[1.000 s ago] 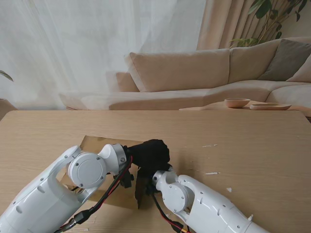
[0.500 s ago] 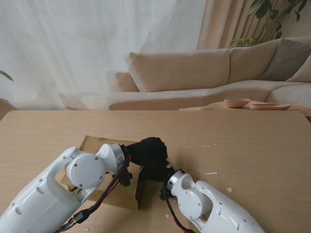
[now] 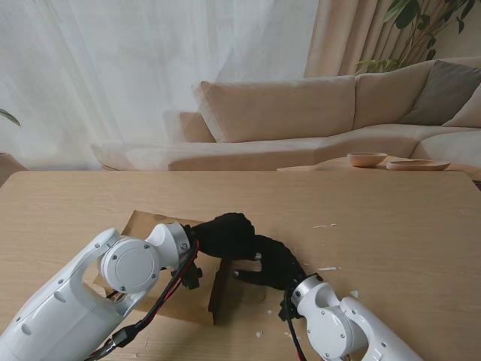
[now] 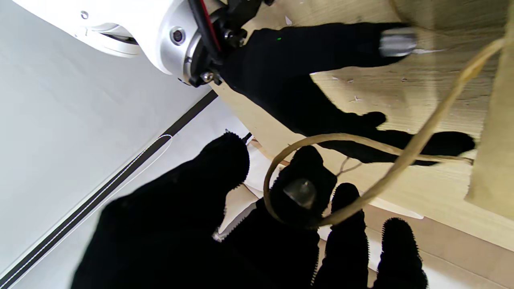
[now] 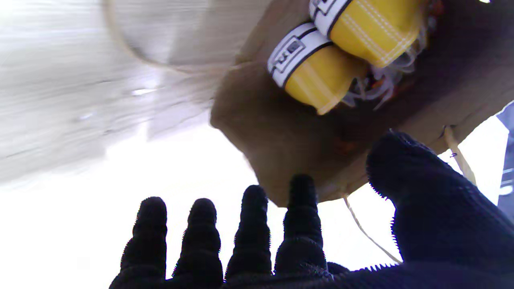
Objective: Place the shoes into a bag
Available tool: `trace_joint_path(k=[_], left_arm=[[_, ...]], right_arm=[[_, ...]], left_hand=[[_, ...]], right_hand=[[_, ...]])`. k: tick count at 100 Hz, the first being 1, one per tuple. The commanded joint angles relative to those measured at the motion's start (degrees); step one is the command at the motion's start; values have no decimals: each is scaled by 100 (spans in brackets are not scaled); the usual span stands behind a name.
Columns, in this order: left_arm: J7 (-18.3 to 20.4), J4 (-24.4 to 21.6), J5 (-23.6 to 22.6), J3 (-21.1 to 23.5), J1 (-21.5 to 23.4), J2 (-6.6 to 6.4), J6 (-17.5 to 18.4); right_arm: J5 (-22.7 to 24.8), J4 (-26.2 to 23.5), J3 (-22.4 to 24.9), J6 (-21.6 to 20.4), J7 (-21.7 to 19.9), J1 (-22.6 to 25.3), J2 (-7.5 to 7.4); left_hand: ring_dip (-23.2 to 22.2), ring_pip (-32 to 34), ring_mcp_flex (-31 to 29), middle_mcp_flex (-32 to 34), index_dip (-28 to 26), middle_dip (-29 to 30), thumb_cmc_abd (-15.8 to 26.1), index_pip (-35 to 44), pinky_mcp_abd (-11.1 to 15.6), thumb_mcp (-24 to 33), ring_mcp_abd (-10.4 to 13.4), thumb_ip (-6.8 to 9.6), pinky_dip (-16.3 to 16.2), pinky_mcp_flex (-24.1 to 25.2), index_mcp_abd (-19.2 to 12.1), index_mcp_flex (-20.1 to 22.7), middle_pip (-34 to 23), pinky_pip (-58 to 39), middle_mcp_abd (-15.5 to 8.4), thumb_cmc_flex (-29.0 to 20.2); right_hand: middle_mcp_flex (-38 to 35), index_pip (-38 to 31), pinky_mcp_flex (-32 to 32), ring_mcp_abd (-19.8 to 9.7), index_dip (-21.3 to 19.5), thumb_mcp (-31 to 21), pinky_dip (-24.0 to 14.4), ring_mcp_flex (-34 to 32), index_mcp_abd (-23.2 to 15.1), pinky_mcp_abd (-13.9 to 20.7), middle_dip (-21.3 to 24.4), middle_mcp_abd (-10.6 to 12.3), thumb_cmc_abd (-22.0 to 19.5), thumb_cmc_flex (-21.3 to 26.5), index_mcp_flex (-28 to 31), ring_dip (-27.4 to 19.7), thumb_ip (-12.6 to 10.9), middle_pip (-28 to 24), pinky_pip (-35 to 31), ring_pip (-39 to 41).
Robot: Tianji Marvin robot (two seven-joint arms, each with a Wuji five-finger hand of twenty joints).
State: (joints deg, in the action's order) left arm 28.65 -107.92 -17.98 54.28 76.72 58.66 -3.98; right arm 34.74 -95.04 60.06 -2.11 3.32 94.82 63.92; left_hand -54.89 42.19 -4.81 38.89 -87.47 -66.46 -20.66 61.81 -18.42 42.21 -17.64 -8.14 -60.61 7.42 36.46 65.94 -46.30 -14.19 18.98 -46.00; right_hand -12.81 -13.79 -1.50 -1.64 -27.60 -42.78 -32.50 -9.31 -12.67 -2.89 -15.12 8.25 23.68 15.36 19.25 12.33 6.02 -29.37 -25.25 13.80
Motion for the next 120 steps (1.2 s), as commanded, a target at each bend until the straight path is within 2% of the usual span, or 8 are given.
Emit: trace_joint_path(k=[1,13,35,48,57,77,96,120], left_arm=[[40,-32,-44,9,38,16,-51],[44,-69,-51,42,78,17,-222],[88,-122,-30,182,210,4,-394],[59,-151,-82,345,367,2,-365],[13,-158,-181,504,509,2,-263],[-586,-165,-449,964,1056,99,101],[-1266,-153,-445,1384,1643,226,445],[-1976,-93,-500,1807,2246,350,943]], right_arm=[[53,-83,112,108,-85,224,-64],[146,-350,493,301,-113,581,-77],[282,-746,1065,649,-41,1114,-59],[389,-892,1287,784,-12,1315,-53],[455,-974,1383,860,9,1403,-49],[395,-1132,1425,972,137,1442,-8],[344,-1211,1210,983,312,1274,30],[148,-1268,853,1037,541,1051,98]], left_hand=[[-53,0,116,-55,-248,184,157,77,-106,-13,43,179,-48,24,353,-16,-6,-74,-54,182],[54,-195,206,-424,-72,650,198,-459,-2,-9,130,240,-30,92,108,-632,22,-45,-109,363],[138,-1651,235,-1408,2791,1742,240,-2093,142,-265,375,299,719,3,-796,-2125,1100,206,-431,675],[245,-2294,287,-1786,5253,2831,284,-3918,169,-459,500,324,1321,-53,-1802,-2464,2025,386,-684,767],[442,-2698,317,-2020,6276,3510,329,-4678,195,-600,612,335,1723,-88,-2449,-2824,2557,494,-892,809],[1137,-3537,263,-2191,6926,4308,463,-5095,213,-734,645,340,2508,-167,-3172,-3460,3157,799,-1052,821],[1727,-3749,389,-2443,7208,4616,714,-5099,307,-1127,807,383,3327,-256,-3340,-3886,3291,1074,-1259,684],[2552,-3888,358,-2724,7314,4784,817,-5037,365,-1419,918,422,4048,-306,-3374,-4184,3346,1304,-1417,622]], right_hand=[[153,111,84,-186,-67,114,-117,190,47,8,13,-50,-189,-196,-195,-41,-239,94,181,-89],[152,122,71,-191,-88,115,-141,184,47,0,9,-53,-177,-180,-187,-28,-242,91,190,-81],[149,131,33,-184,-127,111,-193,171,47,-17,-14,-69,-157,-171,-167,1,-242,47,190,-47],[152,131,27,-179,-146,103,-220,174,61,-20,-30,-74,-161,-171,-152,12,-240,15,194,-29],[157,137,20,-177,-154,102,-236,174,65,-36,-34,-78,-172,-178,-156,15,-239,6,195,-22],[170,168,13,-176,-161,109,-283,185,91,-86,-13,-100,-265,-124,-195,15,-245,47,190,-30],[166,205,4,-158,-163,137,-323,188,68,-114,0,-106,-269,-12,-229,16,-276,74,194,-41],[177,276,23,-140,-158,128,-354,208,68,-131,32,-100,-347,158,-258,2,-341,147,232,-89]])
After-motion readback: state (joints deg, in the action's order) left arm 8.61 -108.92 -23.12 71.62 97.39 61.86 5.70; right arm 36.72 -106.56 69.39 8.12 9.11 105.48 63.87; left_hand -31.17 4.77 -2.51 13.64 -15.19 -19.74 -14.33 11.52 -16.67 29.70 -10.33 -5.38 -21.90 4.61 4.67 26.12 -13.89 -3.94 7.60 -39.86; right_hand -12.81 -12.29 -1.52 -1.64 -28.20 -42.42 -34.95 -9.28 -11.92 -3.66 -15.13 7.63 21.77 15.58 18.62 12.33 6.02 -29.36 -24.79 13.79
